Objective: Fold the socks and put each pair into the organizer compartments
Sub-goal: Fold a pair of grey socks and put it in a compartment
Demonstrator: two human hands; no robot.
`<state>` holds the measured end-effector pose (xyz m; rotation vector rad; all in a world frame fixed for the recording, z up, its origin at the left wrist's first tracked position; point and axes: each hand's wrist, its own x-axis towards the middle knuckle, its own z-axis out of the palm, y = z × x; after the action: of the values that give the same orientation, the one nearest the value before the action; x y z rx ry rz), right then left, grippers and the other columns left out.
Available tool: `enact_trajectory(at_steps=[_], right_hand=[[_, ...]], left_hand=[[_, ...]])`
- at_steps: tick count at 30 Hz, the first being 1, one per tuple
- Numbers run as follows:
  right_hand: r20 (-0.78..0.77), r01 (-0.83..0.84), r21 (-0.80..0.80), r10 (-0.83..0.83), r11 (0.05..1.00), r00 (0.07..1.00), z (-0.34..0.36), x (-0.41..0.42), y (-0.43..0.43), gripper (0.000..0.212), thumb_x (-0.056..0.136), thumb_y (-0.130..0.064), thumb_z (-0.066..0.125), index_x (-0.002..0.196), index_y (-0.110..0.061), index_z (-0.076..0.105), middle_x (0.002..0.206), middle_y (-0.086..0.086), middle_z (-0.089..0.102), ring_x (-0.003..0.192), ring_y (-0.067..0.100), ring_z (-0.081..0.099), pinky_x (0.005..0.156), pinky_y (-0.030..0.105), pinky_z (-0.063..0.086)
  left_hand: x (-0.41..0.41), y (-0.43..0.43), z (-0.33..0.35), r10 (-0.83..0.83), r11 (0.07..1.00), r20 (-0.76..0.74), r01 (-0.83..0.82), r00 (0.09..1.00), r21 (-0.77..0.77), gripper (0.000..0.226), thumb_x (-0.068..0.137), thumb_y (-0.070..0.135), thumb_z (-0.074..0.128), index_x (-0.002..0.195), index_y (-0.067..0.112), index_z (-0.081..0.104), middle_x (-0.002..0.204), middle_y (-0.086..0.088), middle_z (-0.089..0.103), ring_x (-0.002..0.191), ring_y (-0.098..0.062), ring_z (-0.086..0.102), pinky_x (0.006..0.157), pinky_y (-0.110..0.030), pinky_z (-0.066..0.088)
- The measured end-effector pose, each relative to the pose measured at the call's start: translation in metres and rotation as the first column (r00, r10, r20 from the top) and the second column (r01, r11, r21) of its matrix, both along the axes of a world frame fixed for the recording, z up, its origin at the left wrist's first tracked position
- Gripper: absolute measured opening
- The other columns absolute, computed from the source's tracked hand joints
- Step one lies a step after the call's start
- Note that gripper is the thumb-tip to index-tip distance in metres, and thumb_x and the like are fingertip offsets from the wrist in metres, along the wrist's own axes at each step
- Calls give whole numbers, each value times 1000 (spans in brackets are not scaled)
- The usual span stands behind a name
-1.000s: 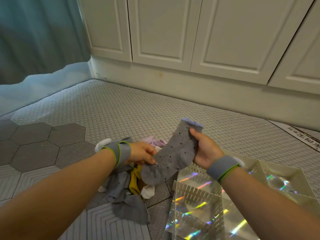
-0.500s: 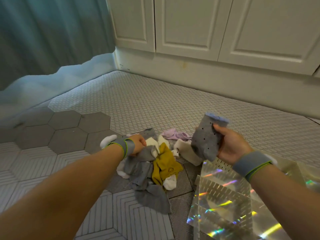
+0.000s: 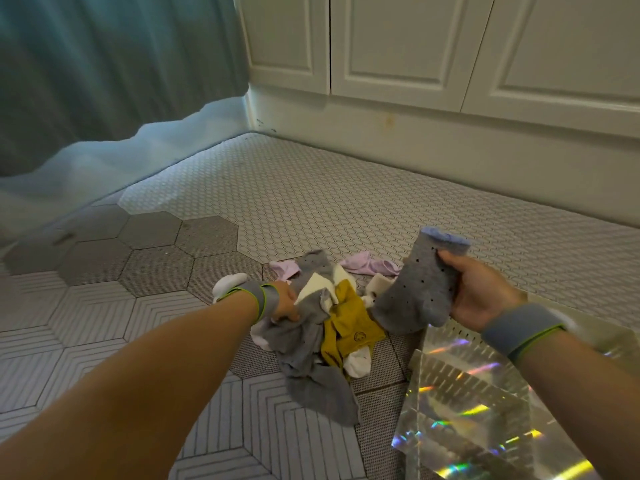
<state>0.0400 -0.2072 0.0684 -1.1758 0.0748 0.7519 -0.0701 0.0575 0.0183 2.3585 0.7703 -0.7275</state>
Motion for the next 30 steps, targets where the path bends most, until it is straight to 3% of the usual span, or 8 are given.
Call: enact_trajectory(at_steps=[4,8,13,16,19,22,26,30], right_hand=[[-6,-4,9,4,1000,1000,0,0,0,21,98,-19,41,94,-11,60,65,2,73,58,14,71,68,36,48],[-7,-1,5,1,1000,1000,0,2,-4,25,97,-21,42,111,-8,59,78,5,74,75,21,70,69,36,50],[-5,25,-14,-25,1000,1000,2,2,-7,37,97,-21,42,130,-6,51,109,12,65,96,26,62,74,40,49],[0,31,-35,-31,999,1000,3,2,-8,39,97,-21,43,131,-4,51,113,14,64,97,27,62,74,39,49],[6,44,-50,-44,998,999,3,3,-8,39,96,-21,44,130,-3,52,119,15,63,100,27,63,73,38,50],[3,44,-50,-44,998,999,5,1,-7,36,96,-21,44,127,-6,53,108,12,66,95,25,64,71,37,50],[-3,30,-55,-30,998,1000,5,0,-6,38,97,-21,43,130,-4,51,124,16,61,110,30,60,78,40,50],[-2,24,-52,-24,998,1000,6,-2,-5,37,97,-20,43,129,-4,52,112,14,63,100,27,61,76,40,49]], left_hand=[[7,-15,8,149,973,127,-123,981,-196,14,83,18,61,80,6,53,79,-14,53,66,-23,47,63,-35,46],[25,-8,27,350,936,461,-279,815,-216,17,80,5,56,66,10,48,69,-9,48,70,-21,46,53,-24,31],[32,6,35,390,915,633,-356,668,-188,31,84,-3,50,114,7,51,103,-13,50,96,-23,48,75,-27,35],[28,21,33,408,891,680,-428,610,-150,37,86,-3,47,122,5,46,114,-21,53,100,-32,51,76,-32,38],[18,24,29,327,929,604,-365,727,-64,37,82,3,59,117,6,49,107,-21,55,97,-32,54,73,-32,40],[5,7,25,409,860,309,-249,859,-446,36,77,29,71,108,16,58,98,-8,61,89,-21,57,77,-34,48],[9,-1,24,565,655,150,-331,811,-679,19,95,29,46,100,14,56,87,-3,61,75,-16,58,70,-33,51],[17,3,22,593,732,259,-375,763,-569,20,95,12,38,86,12,56,80,-6,62,66,-18,58,63,-31,50]])
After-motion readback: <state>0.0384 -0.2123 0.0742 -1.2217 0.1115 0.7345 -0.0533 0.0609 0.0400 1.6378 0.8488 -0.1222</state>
